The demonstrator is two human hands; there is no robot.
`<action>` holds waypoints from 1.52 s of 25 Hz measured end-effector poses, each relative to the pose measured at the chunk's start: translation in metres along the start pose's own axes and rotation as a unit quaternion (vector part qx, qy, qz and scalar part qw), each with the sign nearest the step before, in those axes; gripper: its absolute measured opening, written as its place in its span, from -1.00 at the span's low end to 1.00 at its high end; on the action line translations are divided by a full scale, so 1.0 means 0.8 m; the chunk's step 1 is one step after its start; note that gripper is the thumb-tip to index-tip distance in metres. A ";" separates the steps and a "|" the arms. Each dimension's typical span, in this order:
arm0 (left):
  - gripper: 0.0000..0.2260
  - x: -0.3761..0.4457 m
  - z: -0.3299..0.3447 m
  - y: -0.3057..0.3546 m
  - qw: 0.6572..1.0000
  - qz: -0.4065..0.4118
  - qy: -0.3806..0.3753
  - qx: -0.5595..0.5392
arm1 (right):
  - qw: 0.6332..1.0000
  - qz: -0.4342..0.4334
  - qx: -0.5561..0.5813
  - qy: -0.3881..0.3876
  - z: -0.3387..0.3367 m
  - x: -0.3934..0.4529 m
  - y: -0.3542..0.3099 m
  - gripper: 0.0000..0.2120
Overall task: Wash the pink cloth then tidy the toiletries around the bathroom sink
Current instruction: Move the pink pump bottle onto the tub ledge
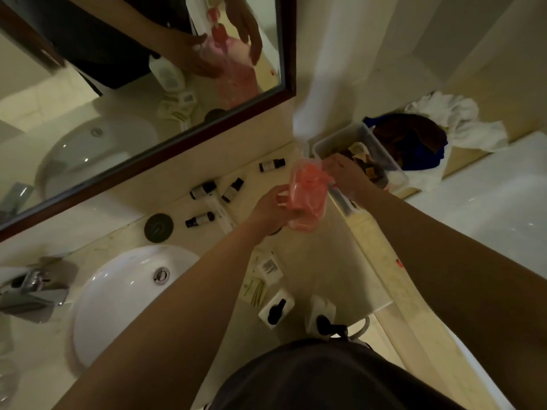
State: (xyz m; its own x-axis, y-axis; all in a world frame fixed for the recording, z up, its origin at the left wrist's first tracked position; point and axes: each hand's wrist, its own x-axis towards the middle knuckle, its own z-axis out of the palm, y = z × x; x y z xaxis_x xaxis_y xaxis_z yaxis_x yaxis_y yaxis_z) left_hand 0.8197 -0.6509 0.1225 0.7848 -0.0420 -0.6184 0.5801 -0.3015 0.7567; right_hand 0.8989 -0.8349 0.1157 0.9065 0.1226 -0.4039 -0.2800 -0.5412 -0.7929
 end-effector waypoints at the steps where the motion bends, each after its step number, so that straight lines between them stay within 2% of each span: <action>1: -0.37 0.003 -0.004 0.000 1.000 -0.010 -0.016 -0.020 | 0.999 -0.003 -0.032 0.003 -0.004 -0.006 -0.001 -0.76; 3: -0.36 0.005 -0.010 -0.004 0.997 -0.034 -0.049 -0.054 | 0.997 0.000 -0.074 0.018 -0.009 -0.019 0.012 -0.74; 7: -0.35 0.016 -0.014 -0.017 0.997 -0.029 -0.054 -0.054 | 0.998 0.010 -0.050 0.023 -0.010 -0.034 0.024 -0.77; 9: -0.40 0.010 -0.010 -0.012 0.999 -0.004 -0.040 -0.023 | 0.999 0.017 0.013 0.050 -0.011 -0.036 0.010 -0.77; 11: -0.45 -0.002 0.004 -0.004 1.000 0.023 -0.007 0.000 | 0.997 0.018 0.067 0.019 -0.010 -0.028 -0.009 -0.70; 13: -0.47 -0.007 0.022 -0.006 0.995 0.089 0.028 0.043 | 0.999 0.026 0.029 -0.031 -0.006 -0.020 -0.020 -0.68; 15: -0.52 -0.008 0.033 -0.013 0.989 0.122 0.048 0.067 | 0.999 0.034 0.009 -0.023 0.000 -0.017 -0.020 -0.68; 19: -0.27 -0.010 0.020 -0.018 0.980 0.128 0.083 0.126 | 0.996 0.025 0.081 0.025 0.003 -0.041 -0.002 -0.71; 22: -0.22 -0.012 0.013 -0.021 0.975 0.153 0.074 0.143 | 0.987 0.035 0.154 0.042 0.008 -0.068 0.023 -0.62; 24: -0.20 -0.015 0.016 -0.026 0.976 0.147 0.065 0.143 | 0.985 0.022 0.174 0.008 0.011 -0.076 0.037 -0.52; 28: -0.08 -0.017 0.029 -0.036 0.980 0.133 0.057 0.133 | 0.966 0.034 0.212 -0.141 -0.019 -0.077 0.035 -0.57; 31: -0.14 -0.014 0.033 -0.030 0.977 0.129 0.077 0.154 | 0.968 0.031 0.032 -0.246 -0.053 -0.059 0.040 -0.23; 32: -0.19 -0.013 0.033 -0.026 0.977 0.128 0.086 0.151 | 0.967 0.025 -0.005 -0.255 -0.056 -0.052 0.041 -0.15; 35: -0.26 -0.007 0.024 -0.018 0.973 0.130 0.102 0.159 | 0.967 -0.005 0.011 -0.255 -0.045 -0.037 0.036 -0.04; 38: -0.27 0.001 0.013 -0.010 0.975 0.112 0.090 0.168 | 0.971 -0.011 0.032 -0.236 -0.038 -0.025 0.032 -0.05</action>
State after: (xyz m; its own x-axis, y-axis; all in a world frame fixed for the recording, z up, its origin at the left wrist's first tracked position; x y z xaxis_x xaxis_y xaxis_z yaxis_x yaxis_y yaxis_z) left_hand 0.8136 -0.6586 0.1137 0.9269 0.0163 -0.3749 0.3089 -0.6004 0.7376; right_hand 0.8832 -0.8762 0.1170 0.6717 0.5088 -0.5384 -0.2952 -0.4828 -0.8245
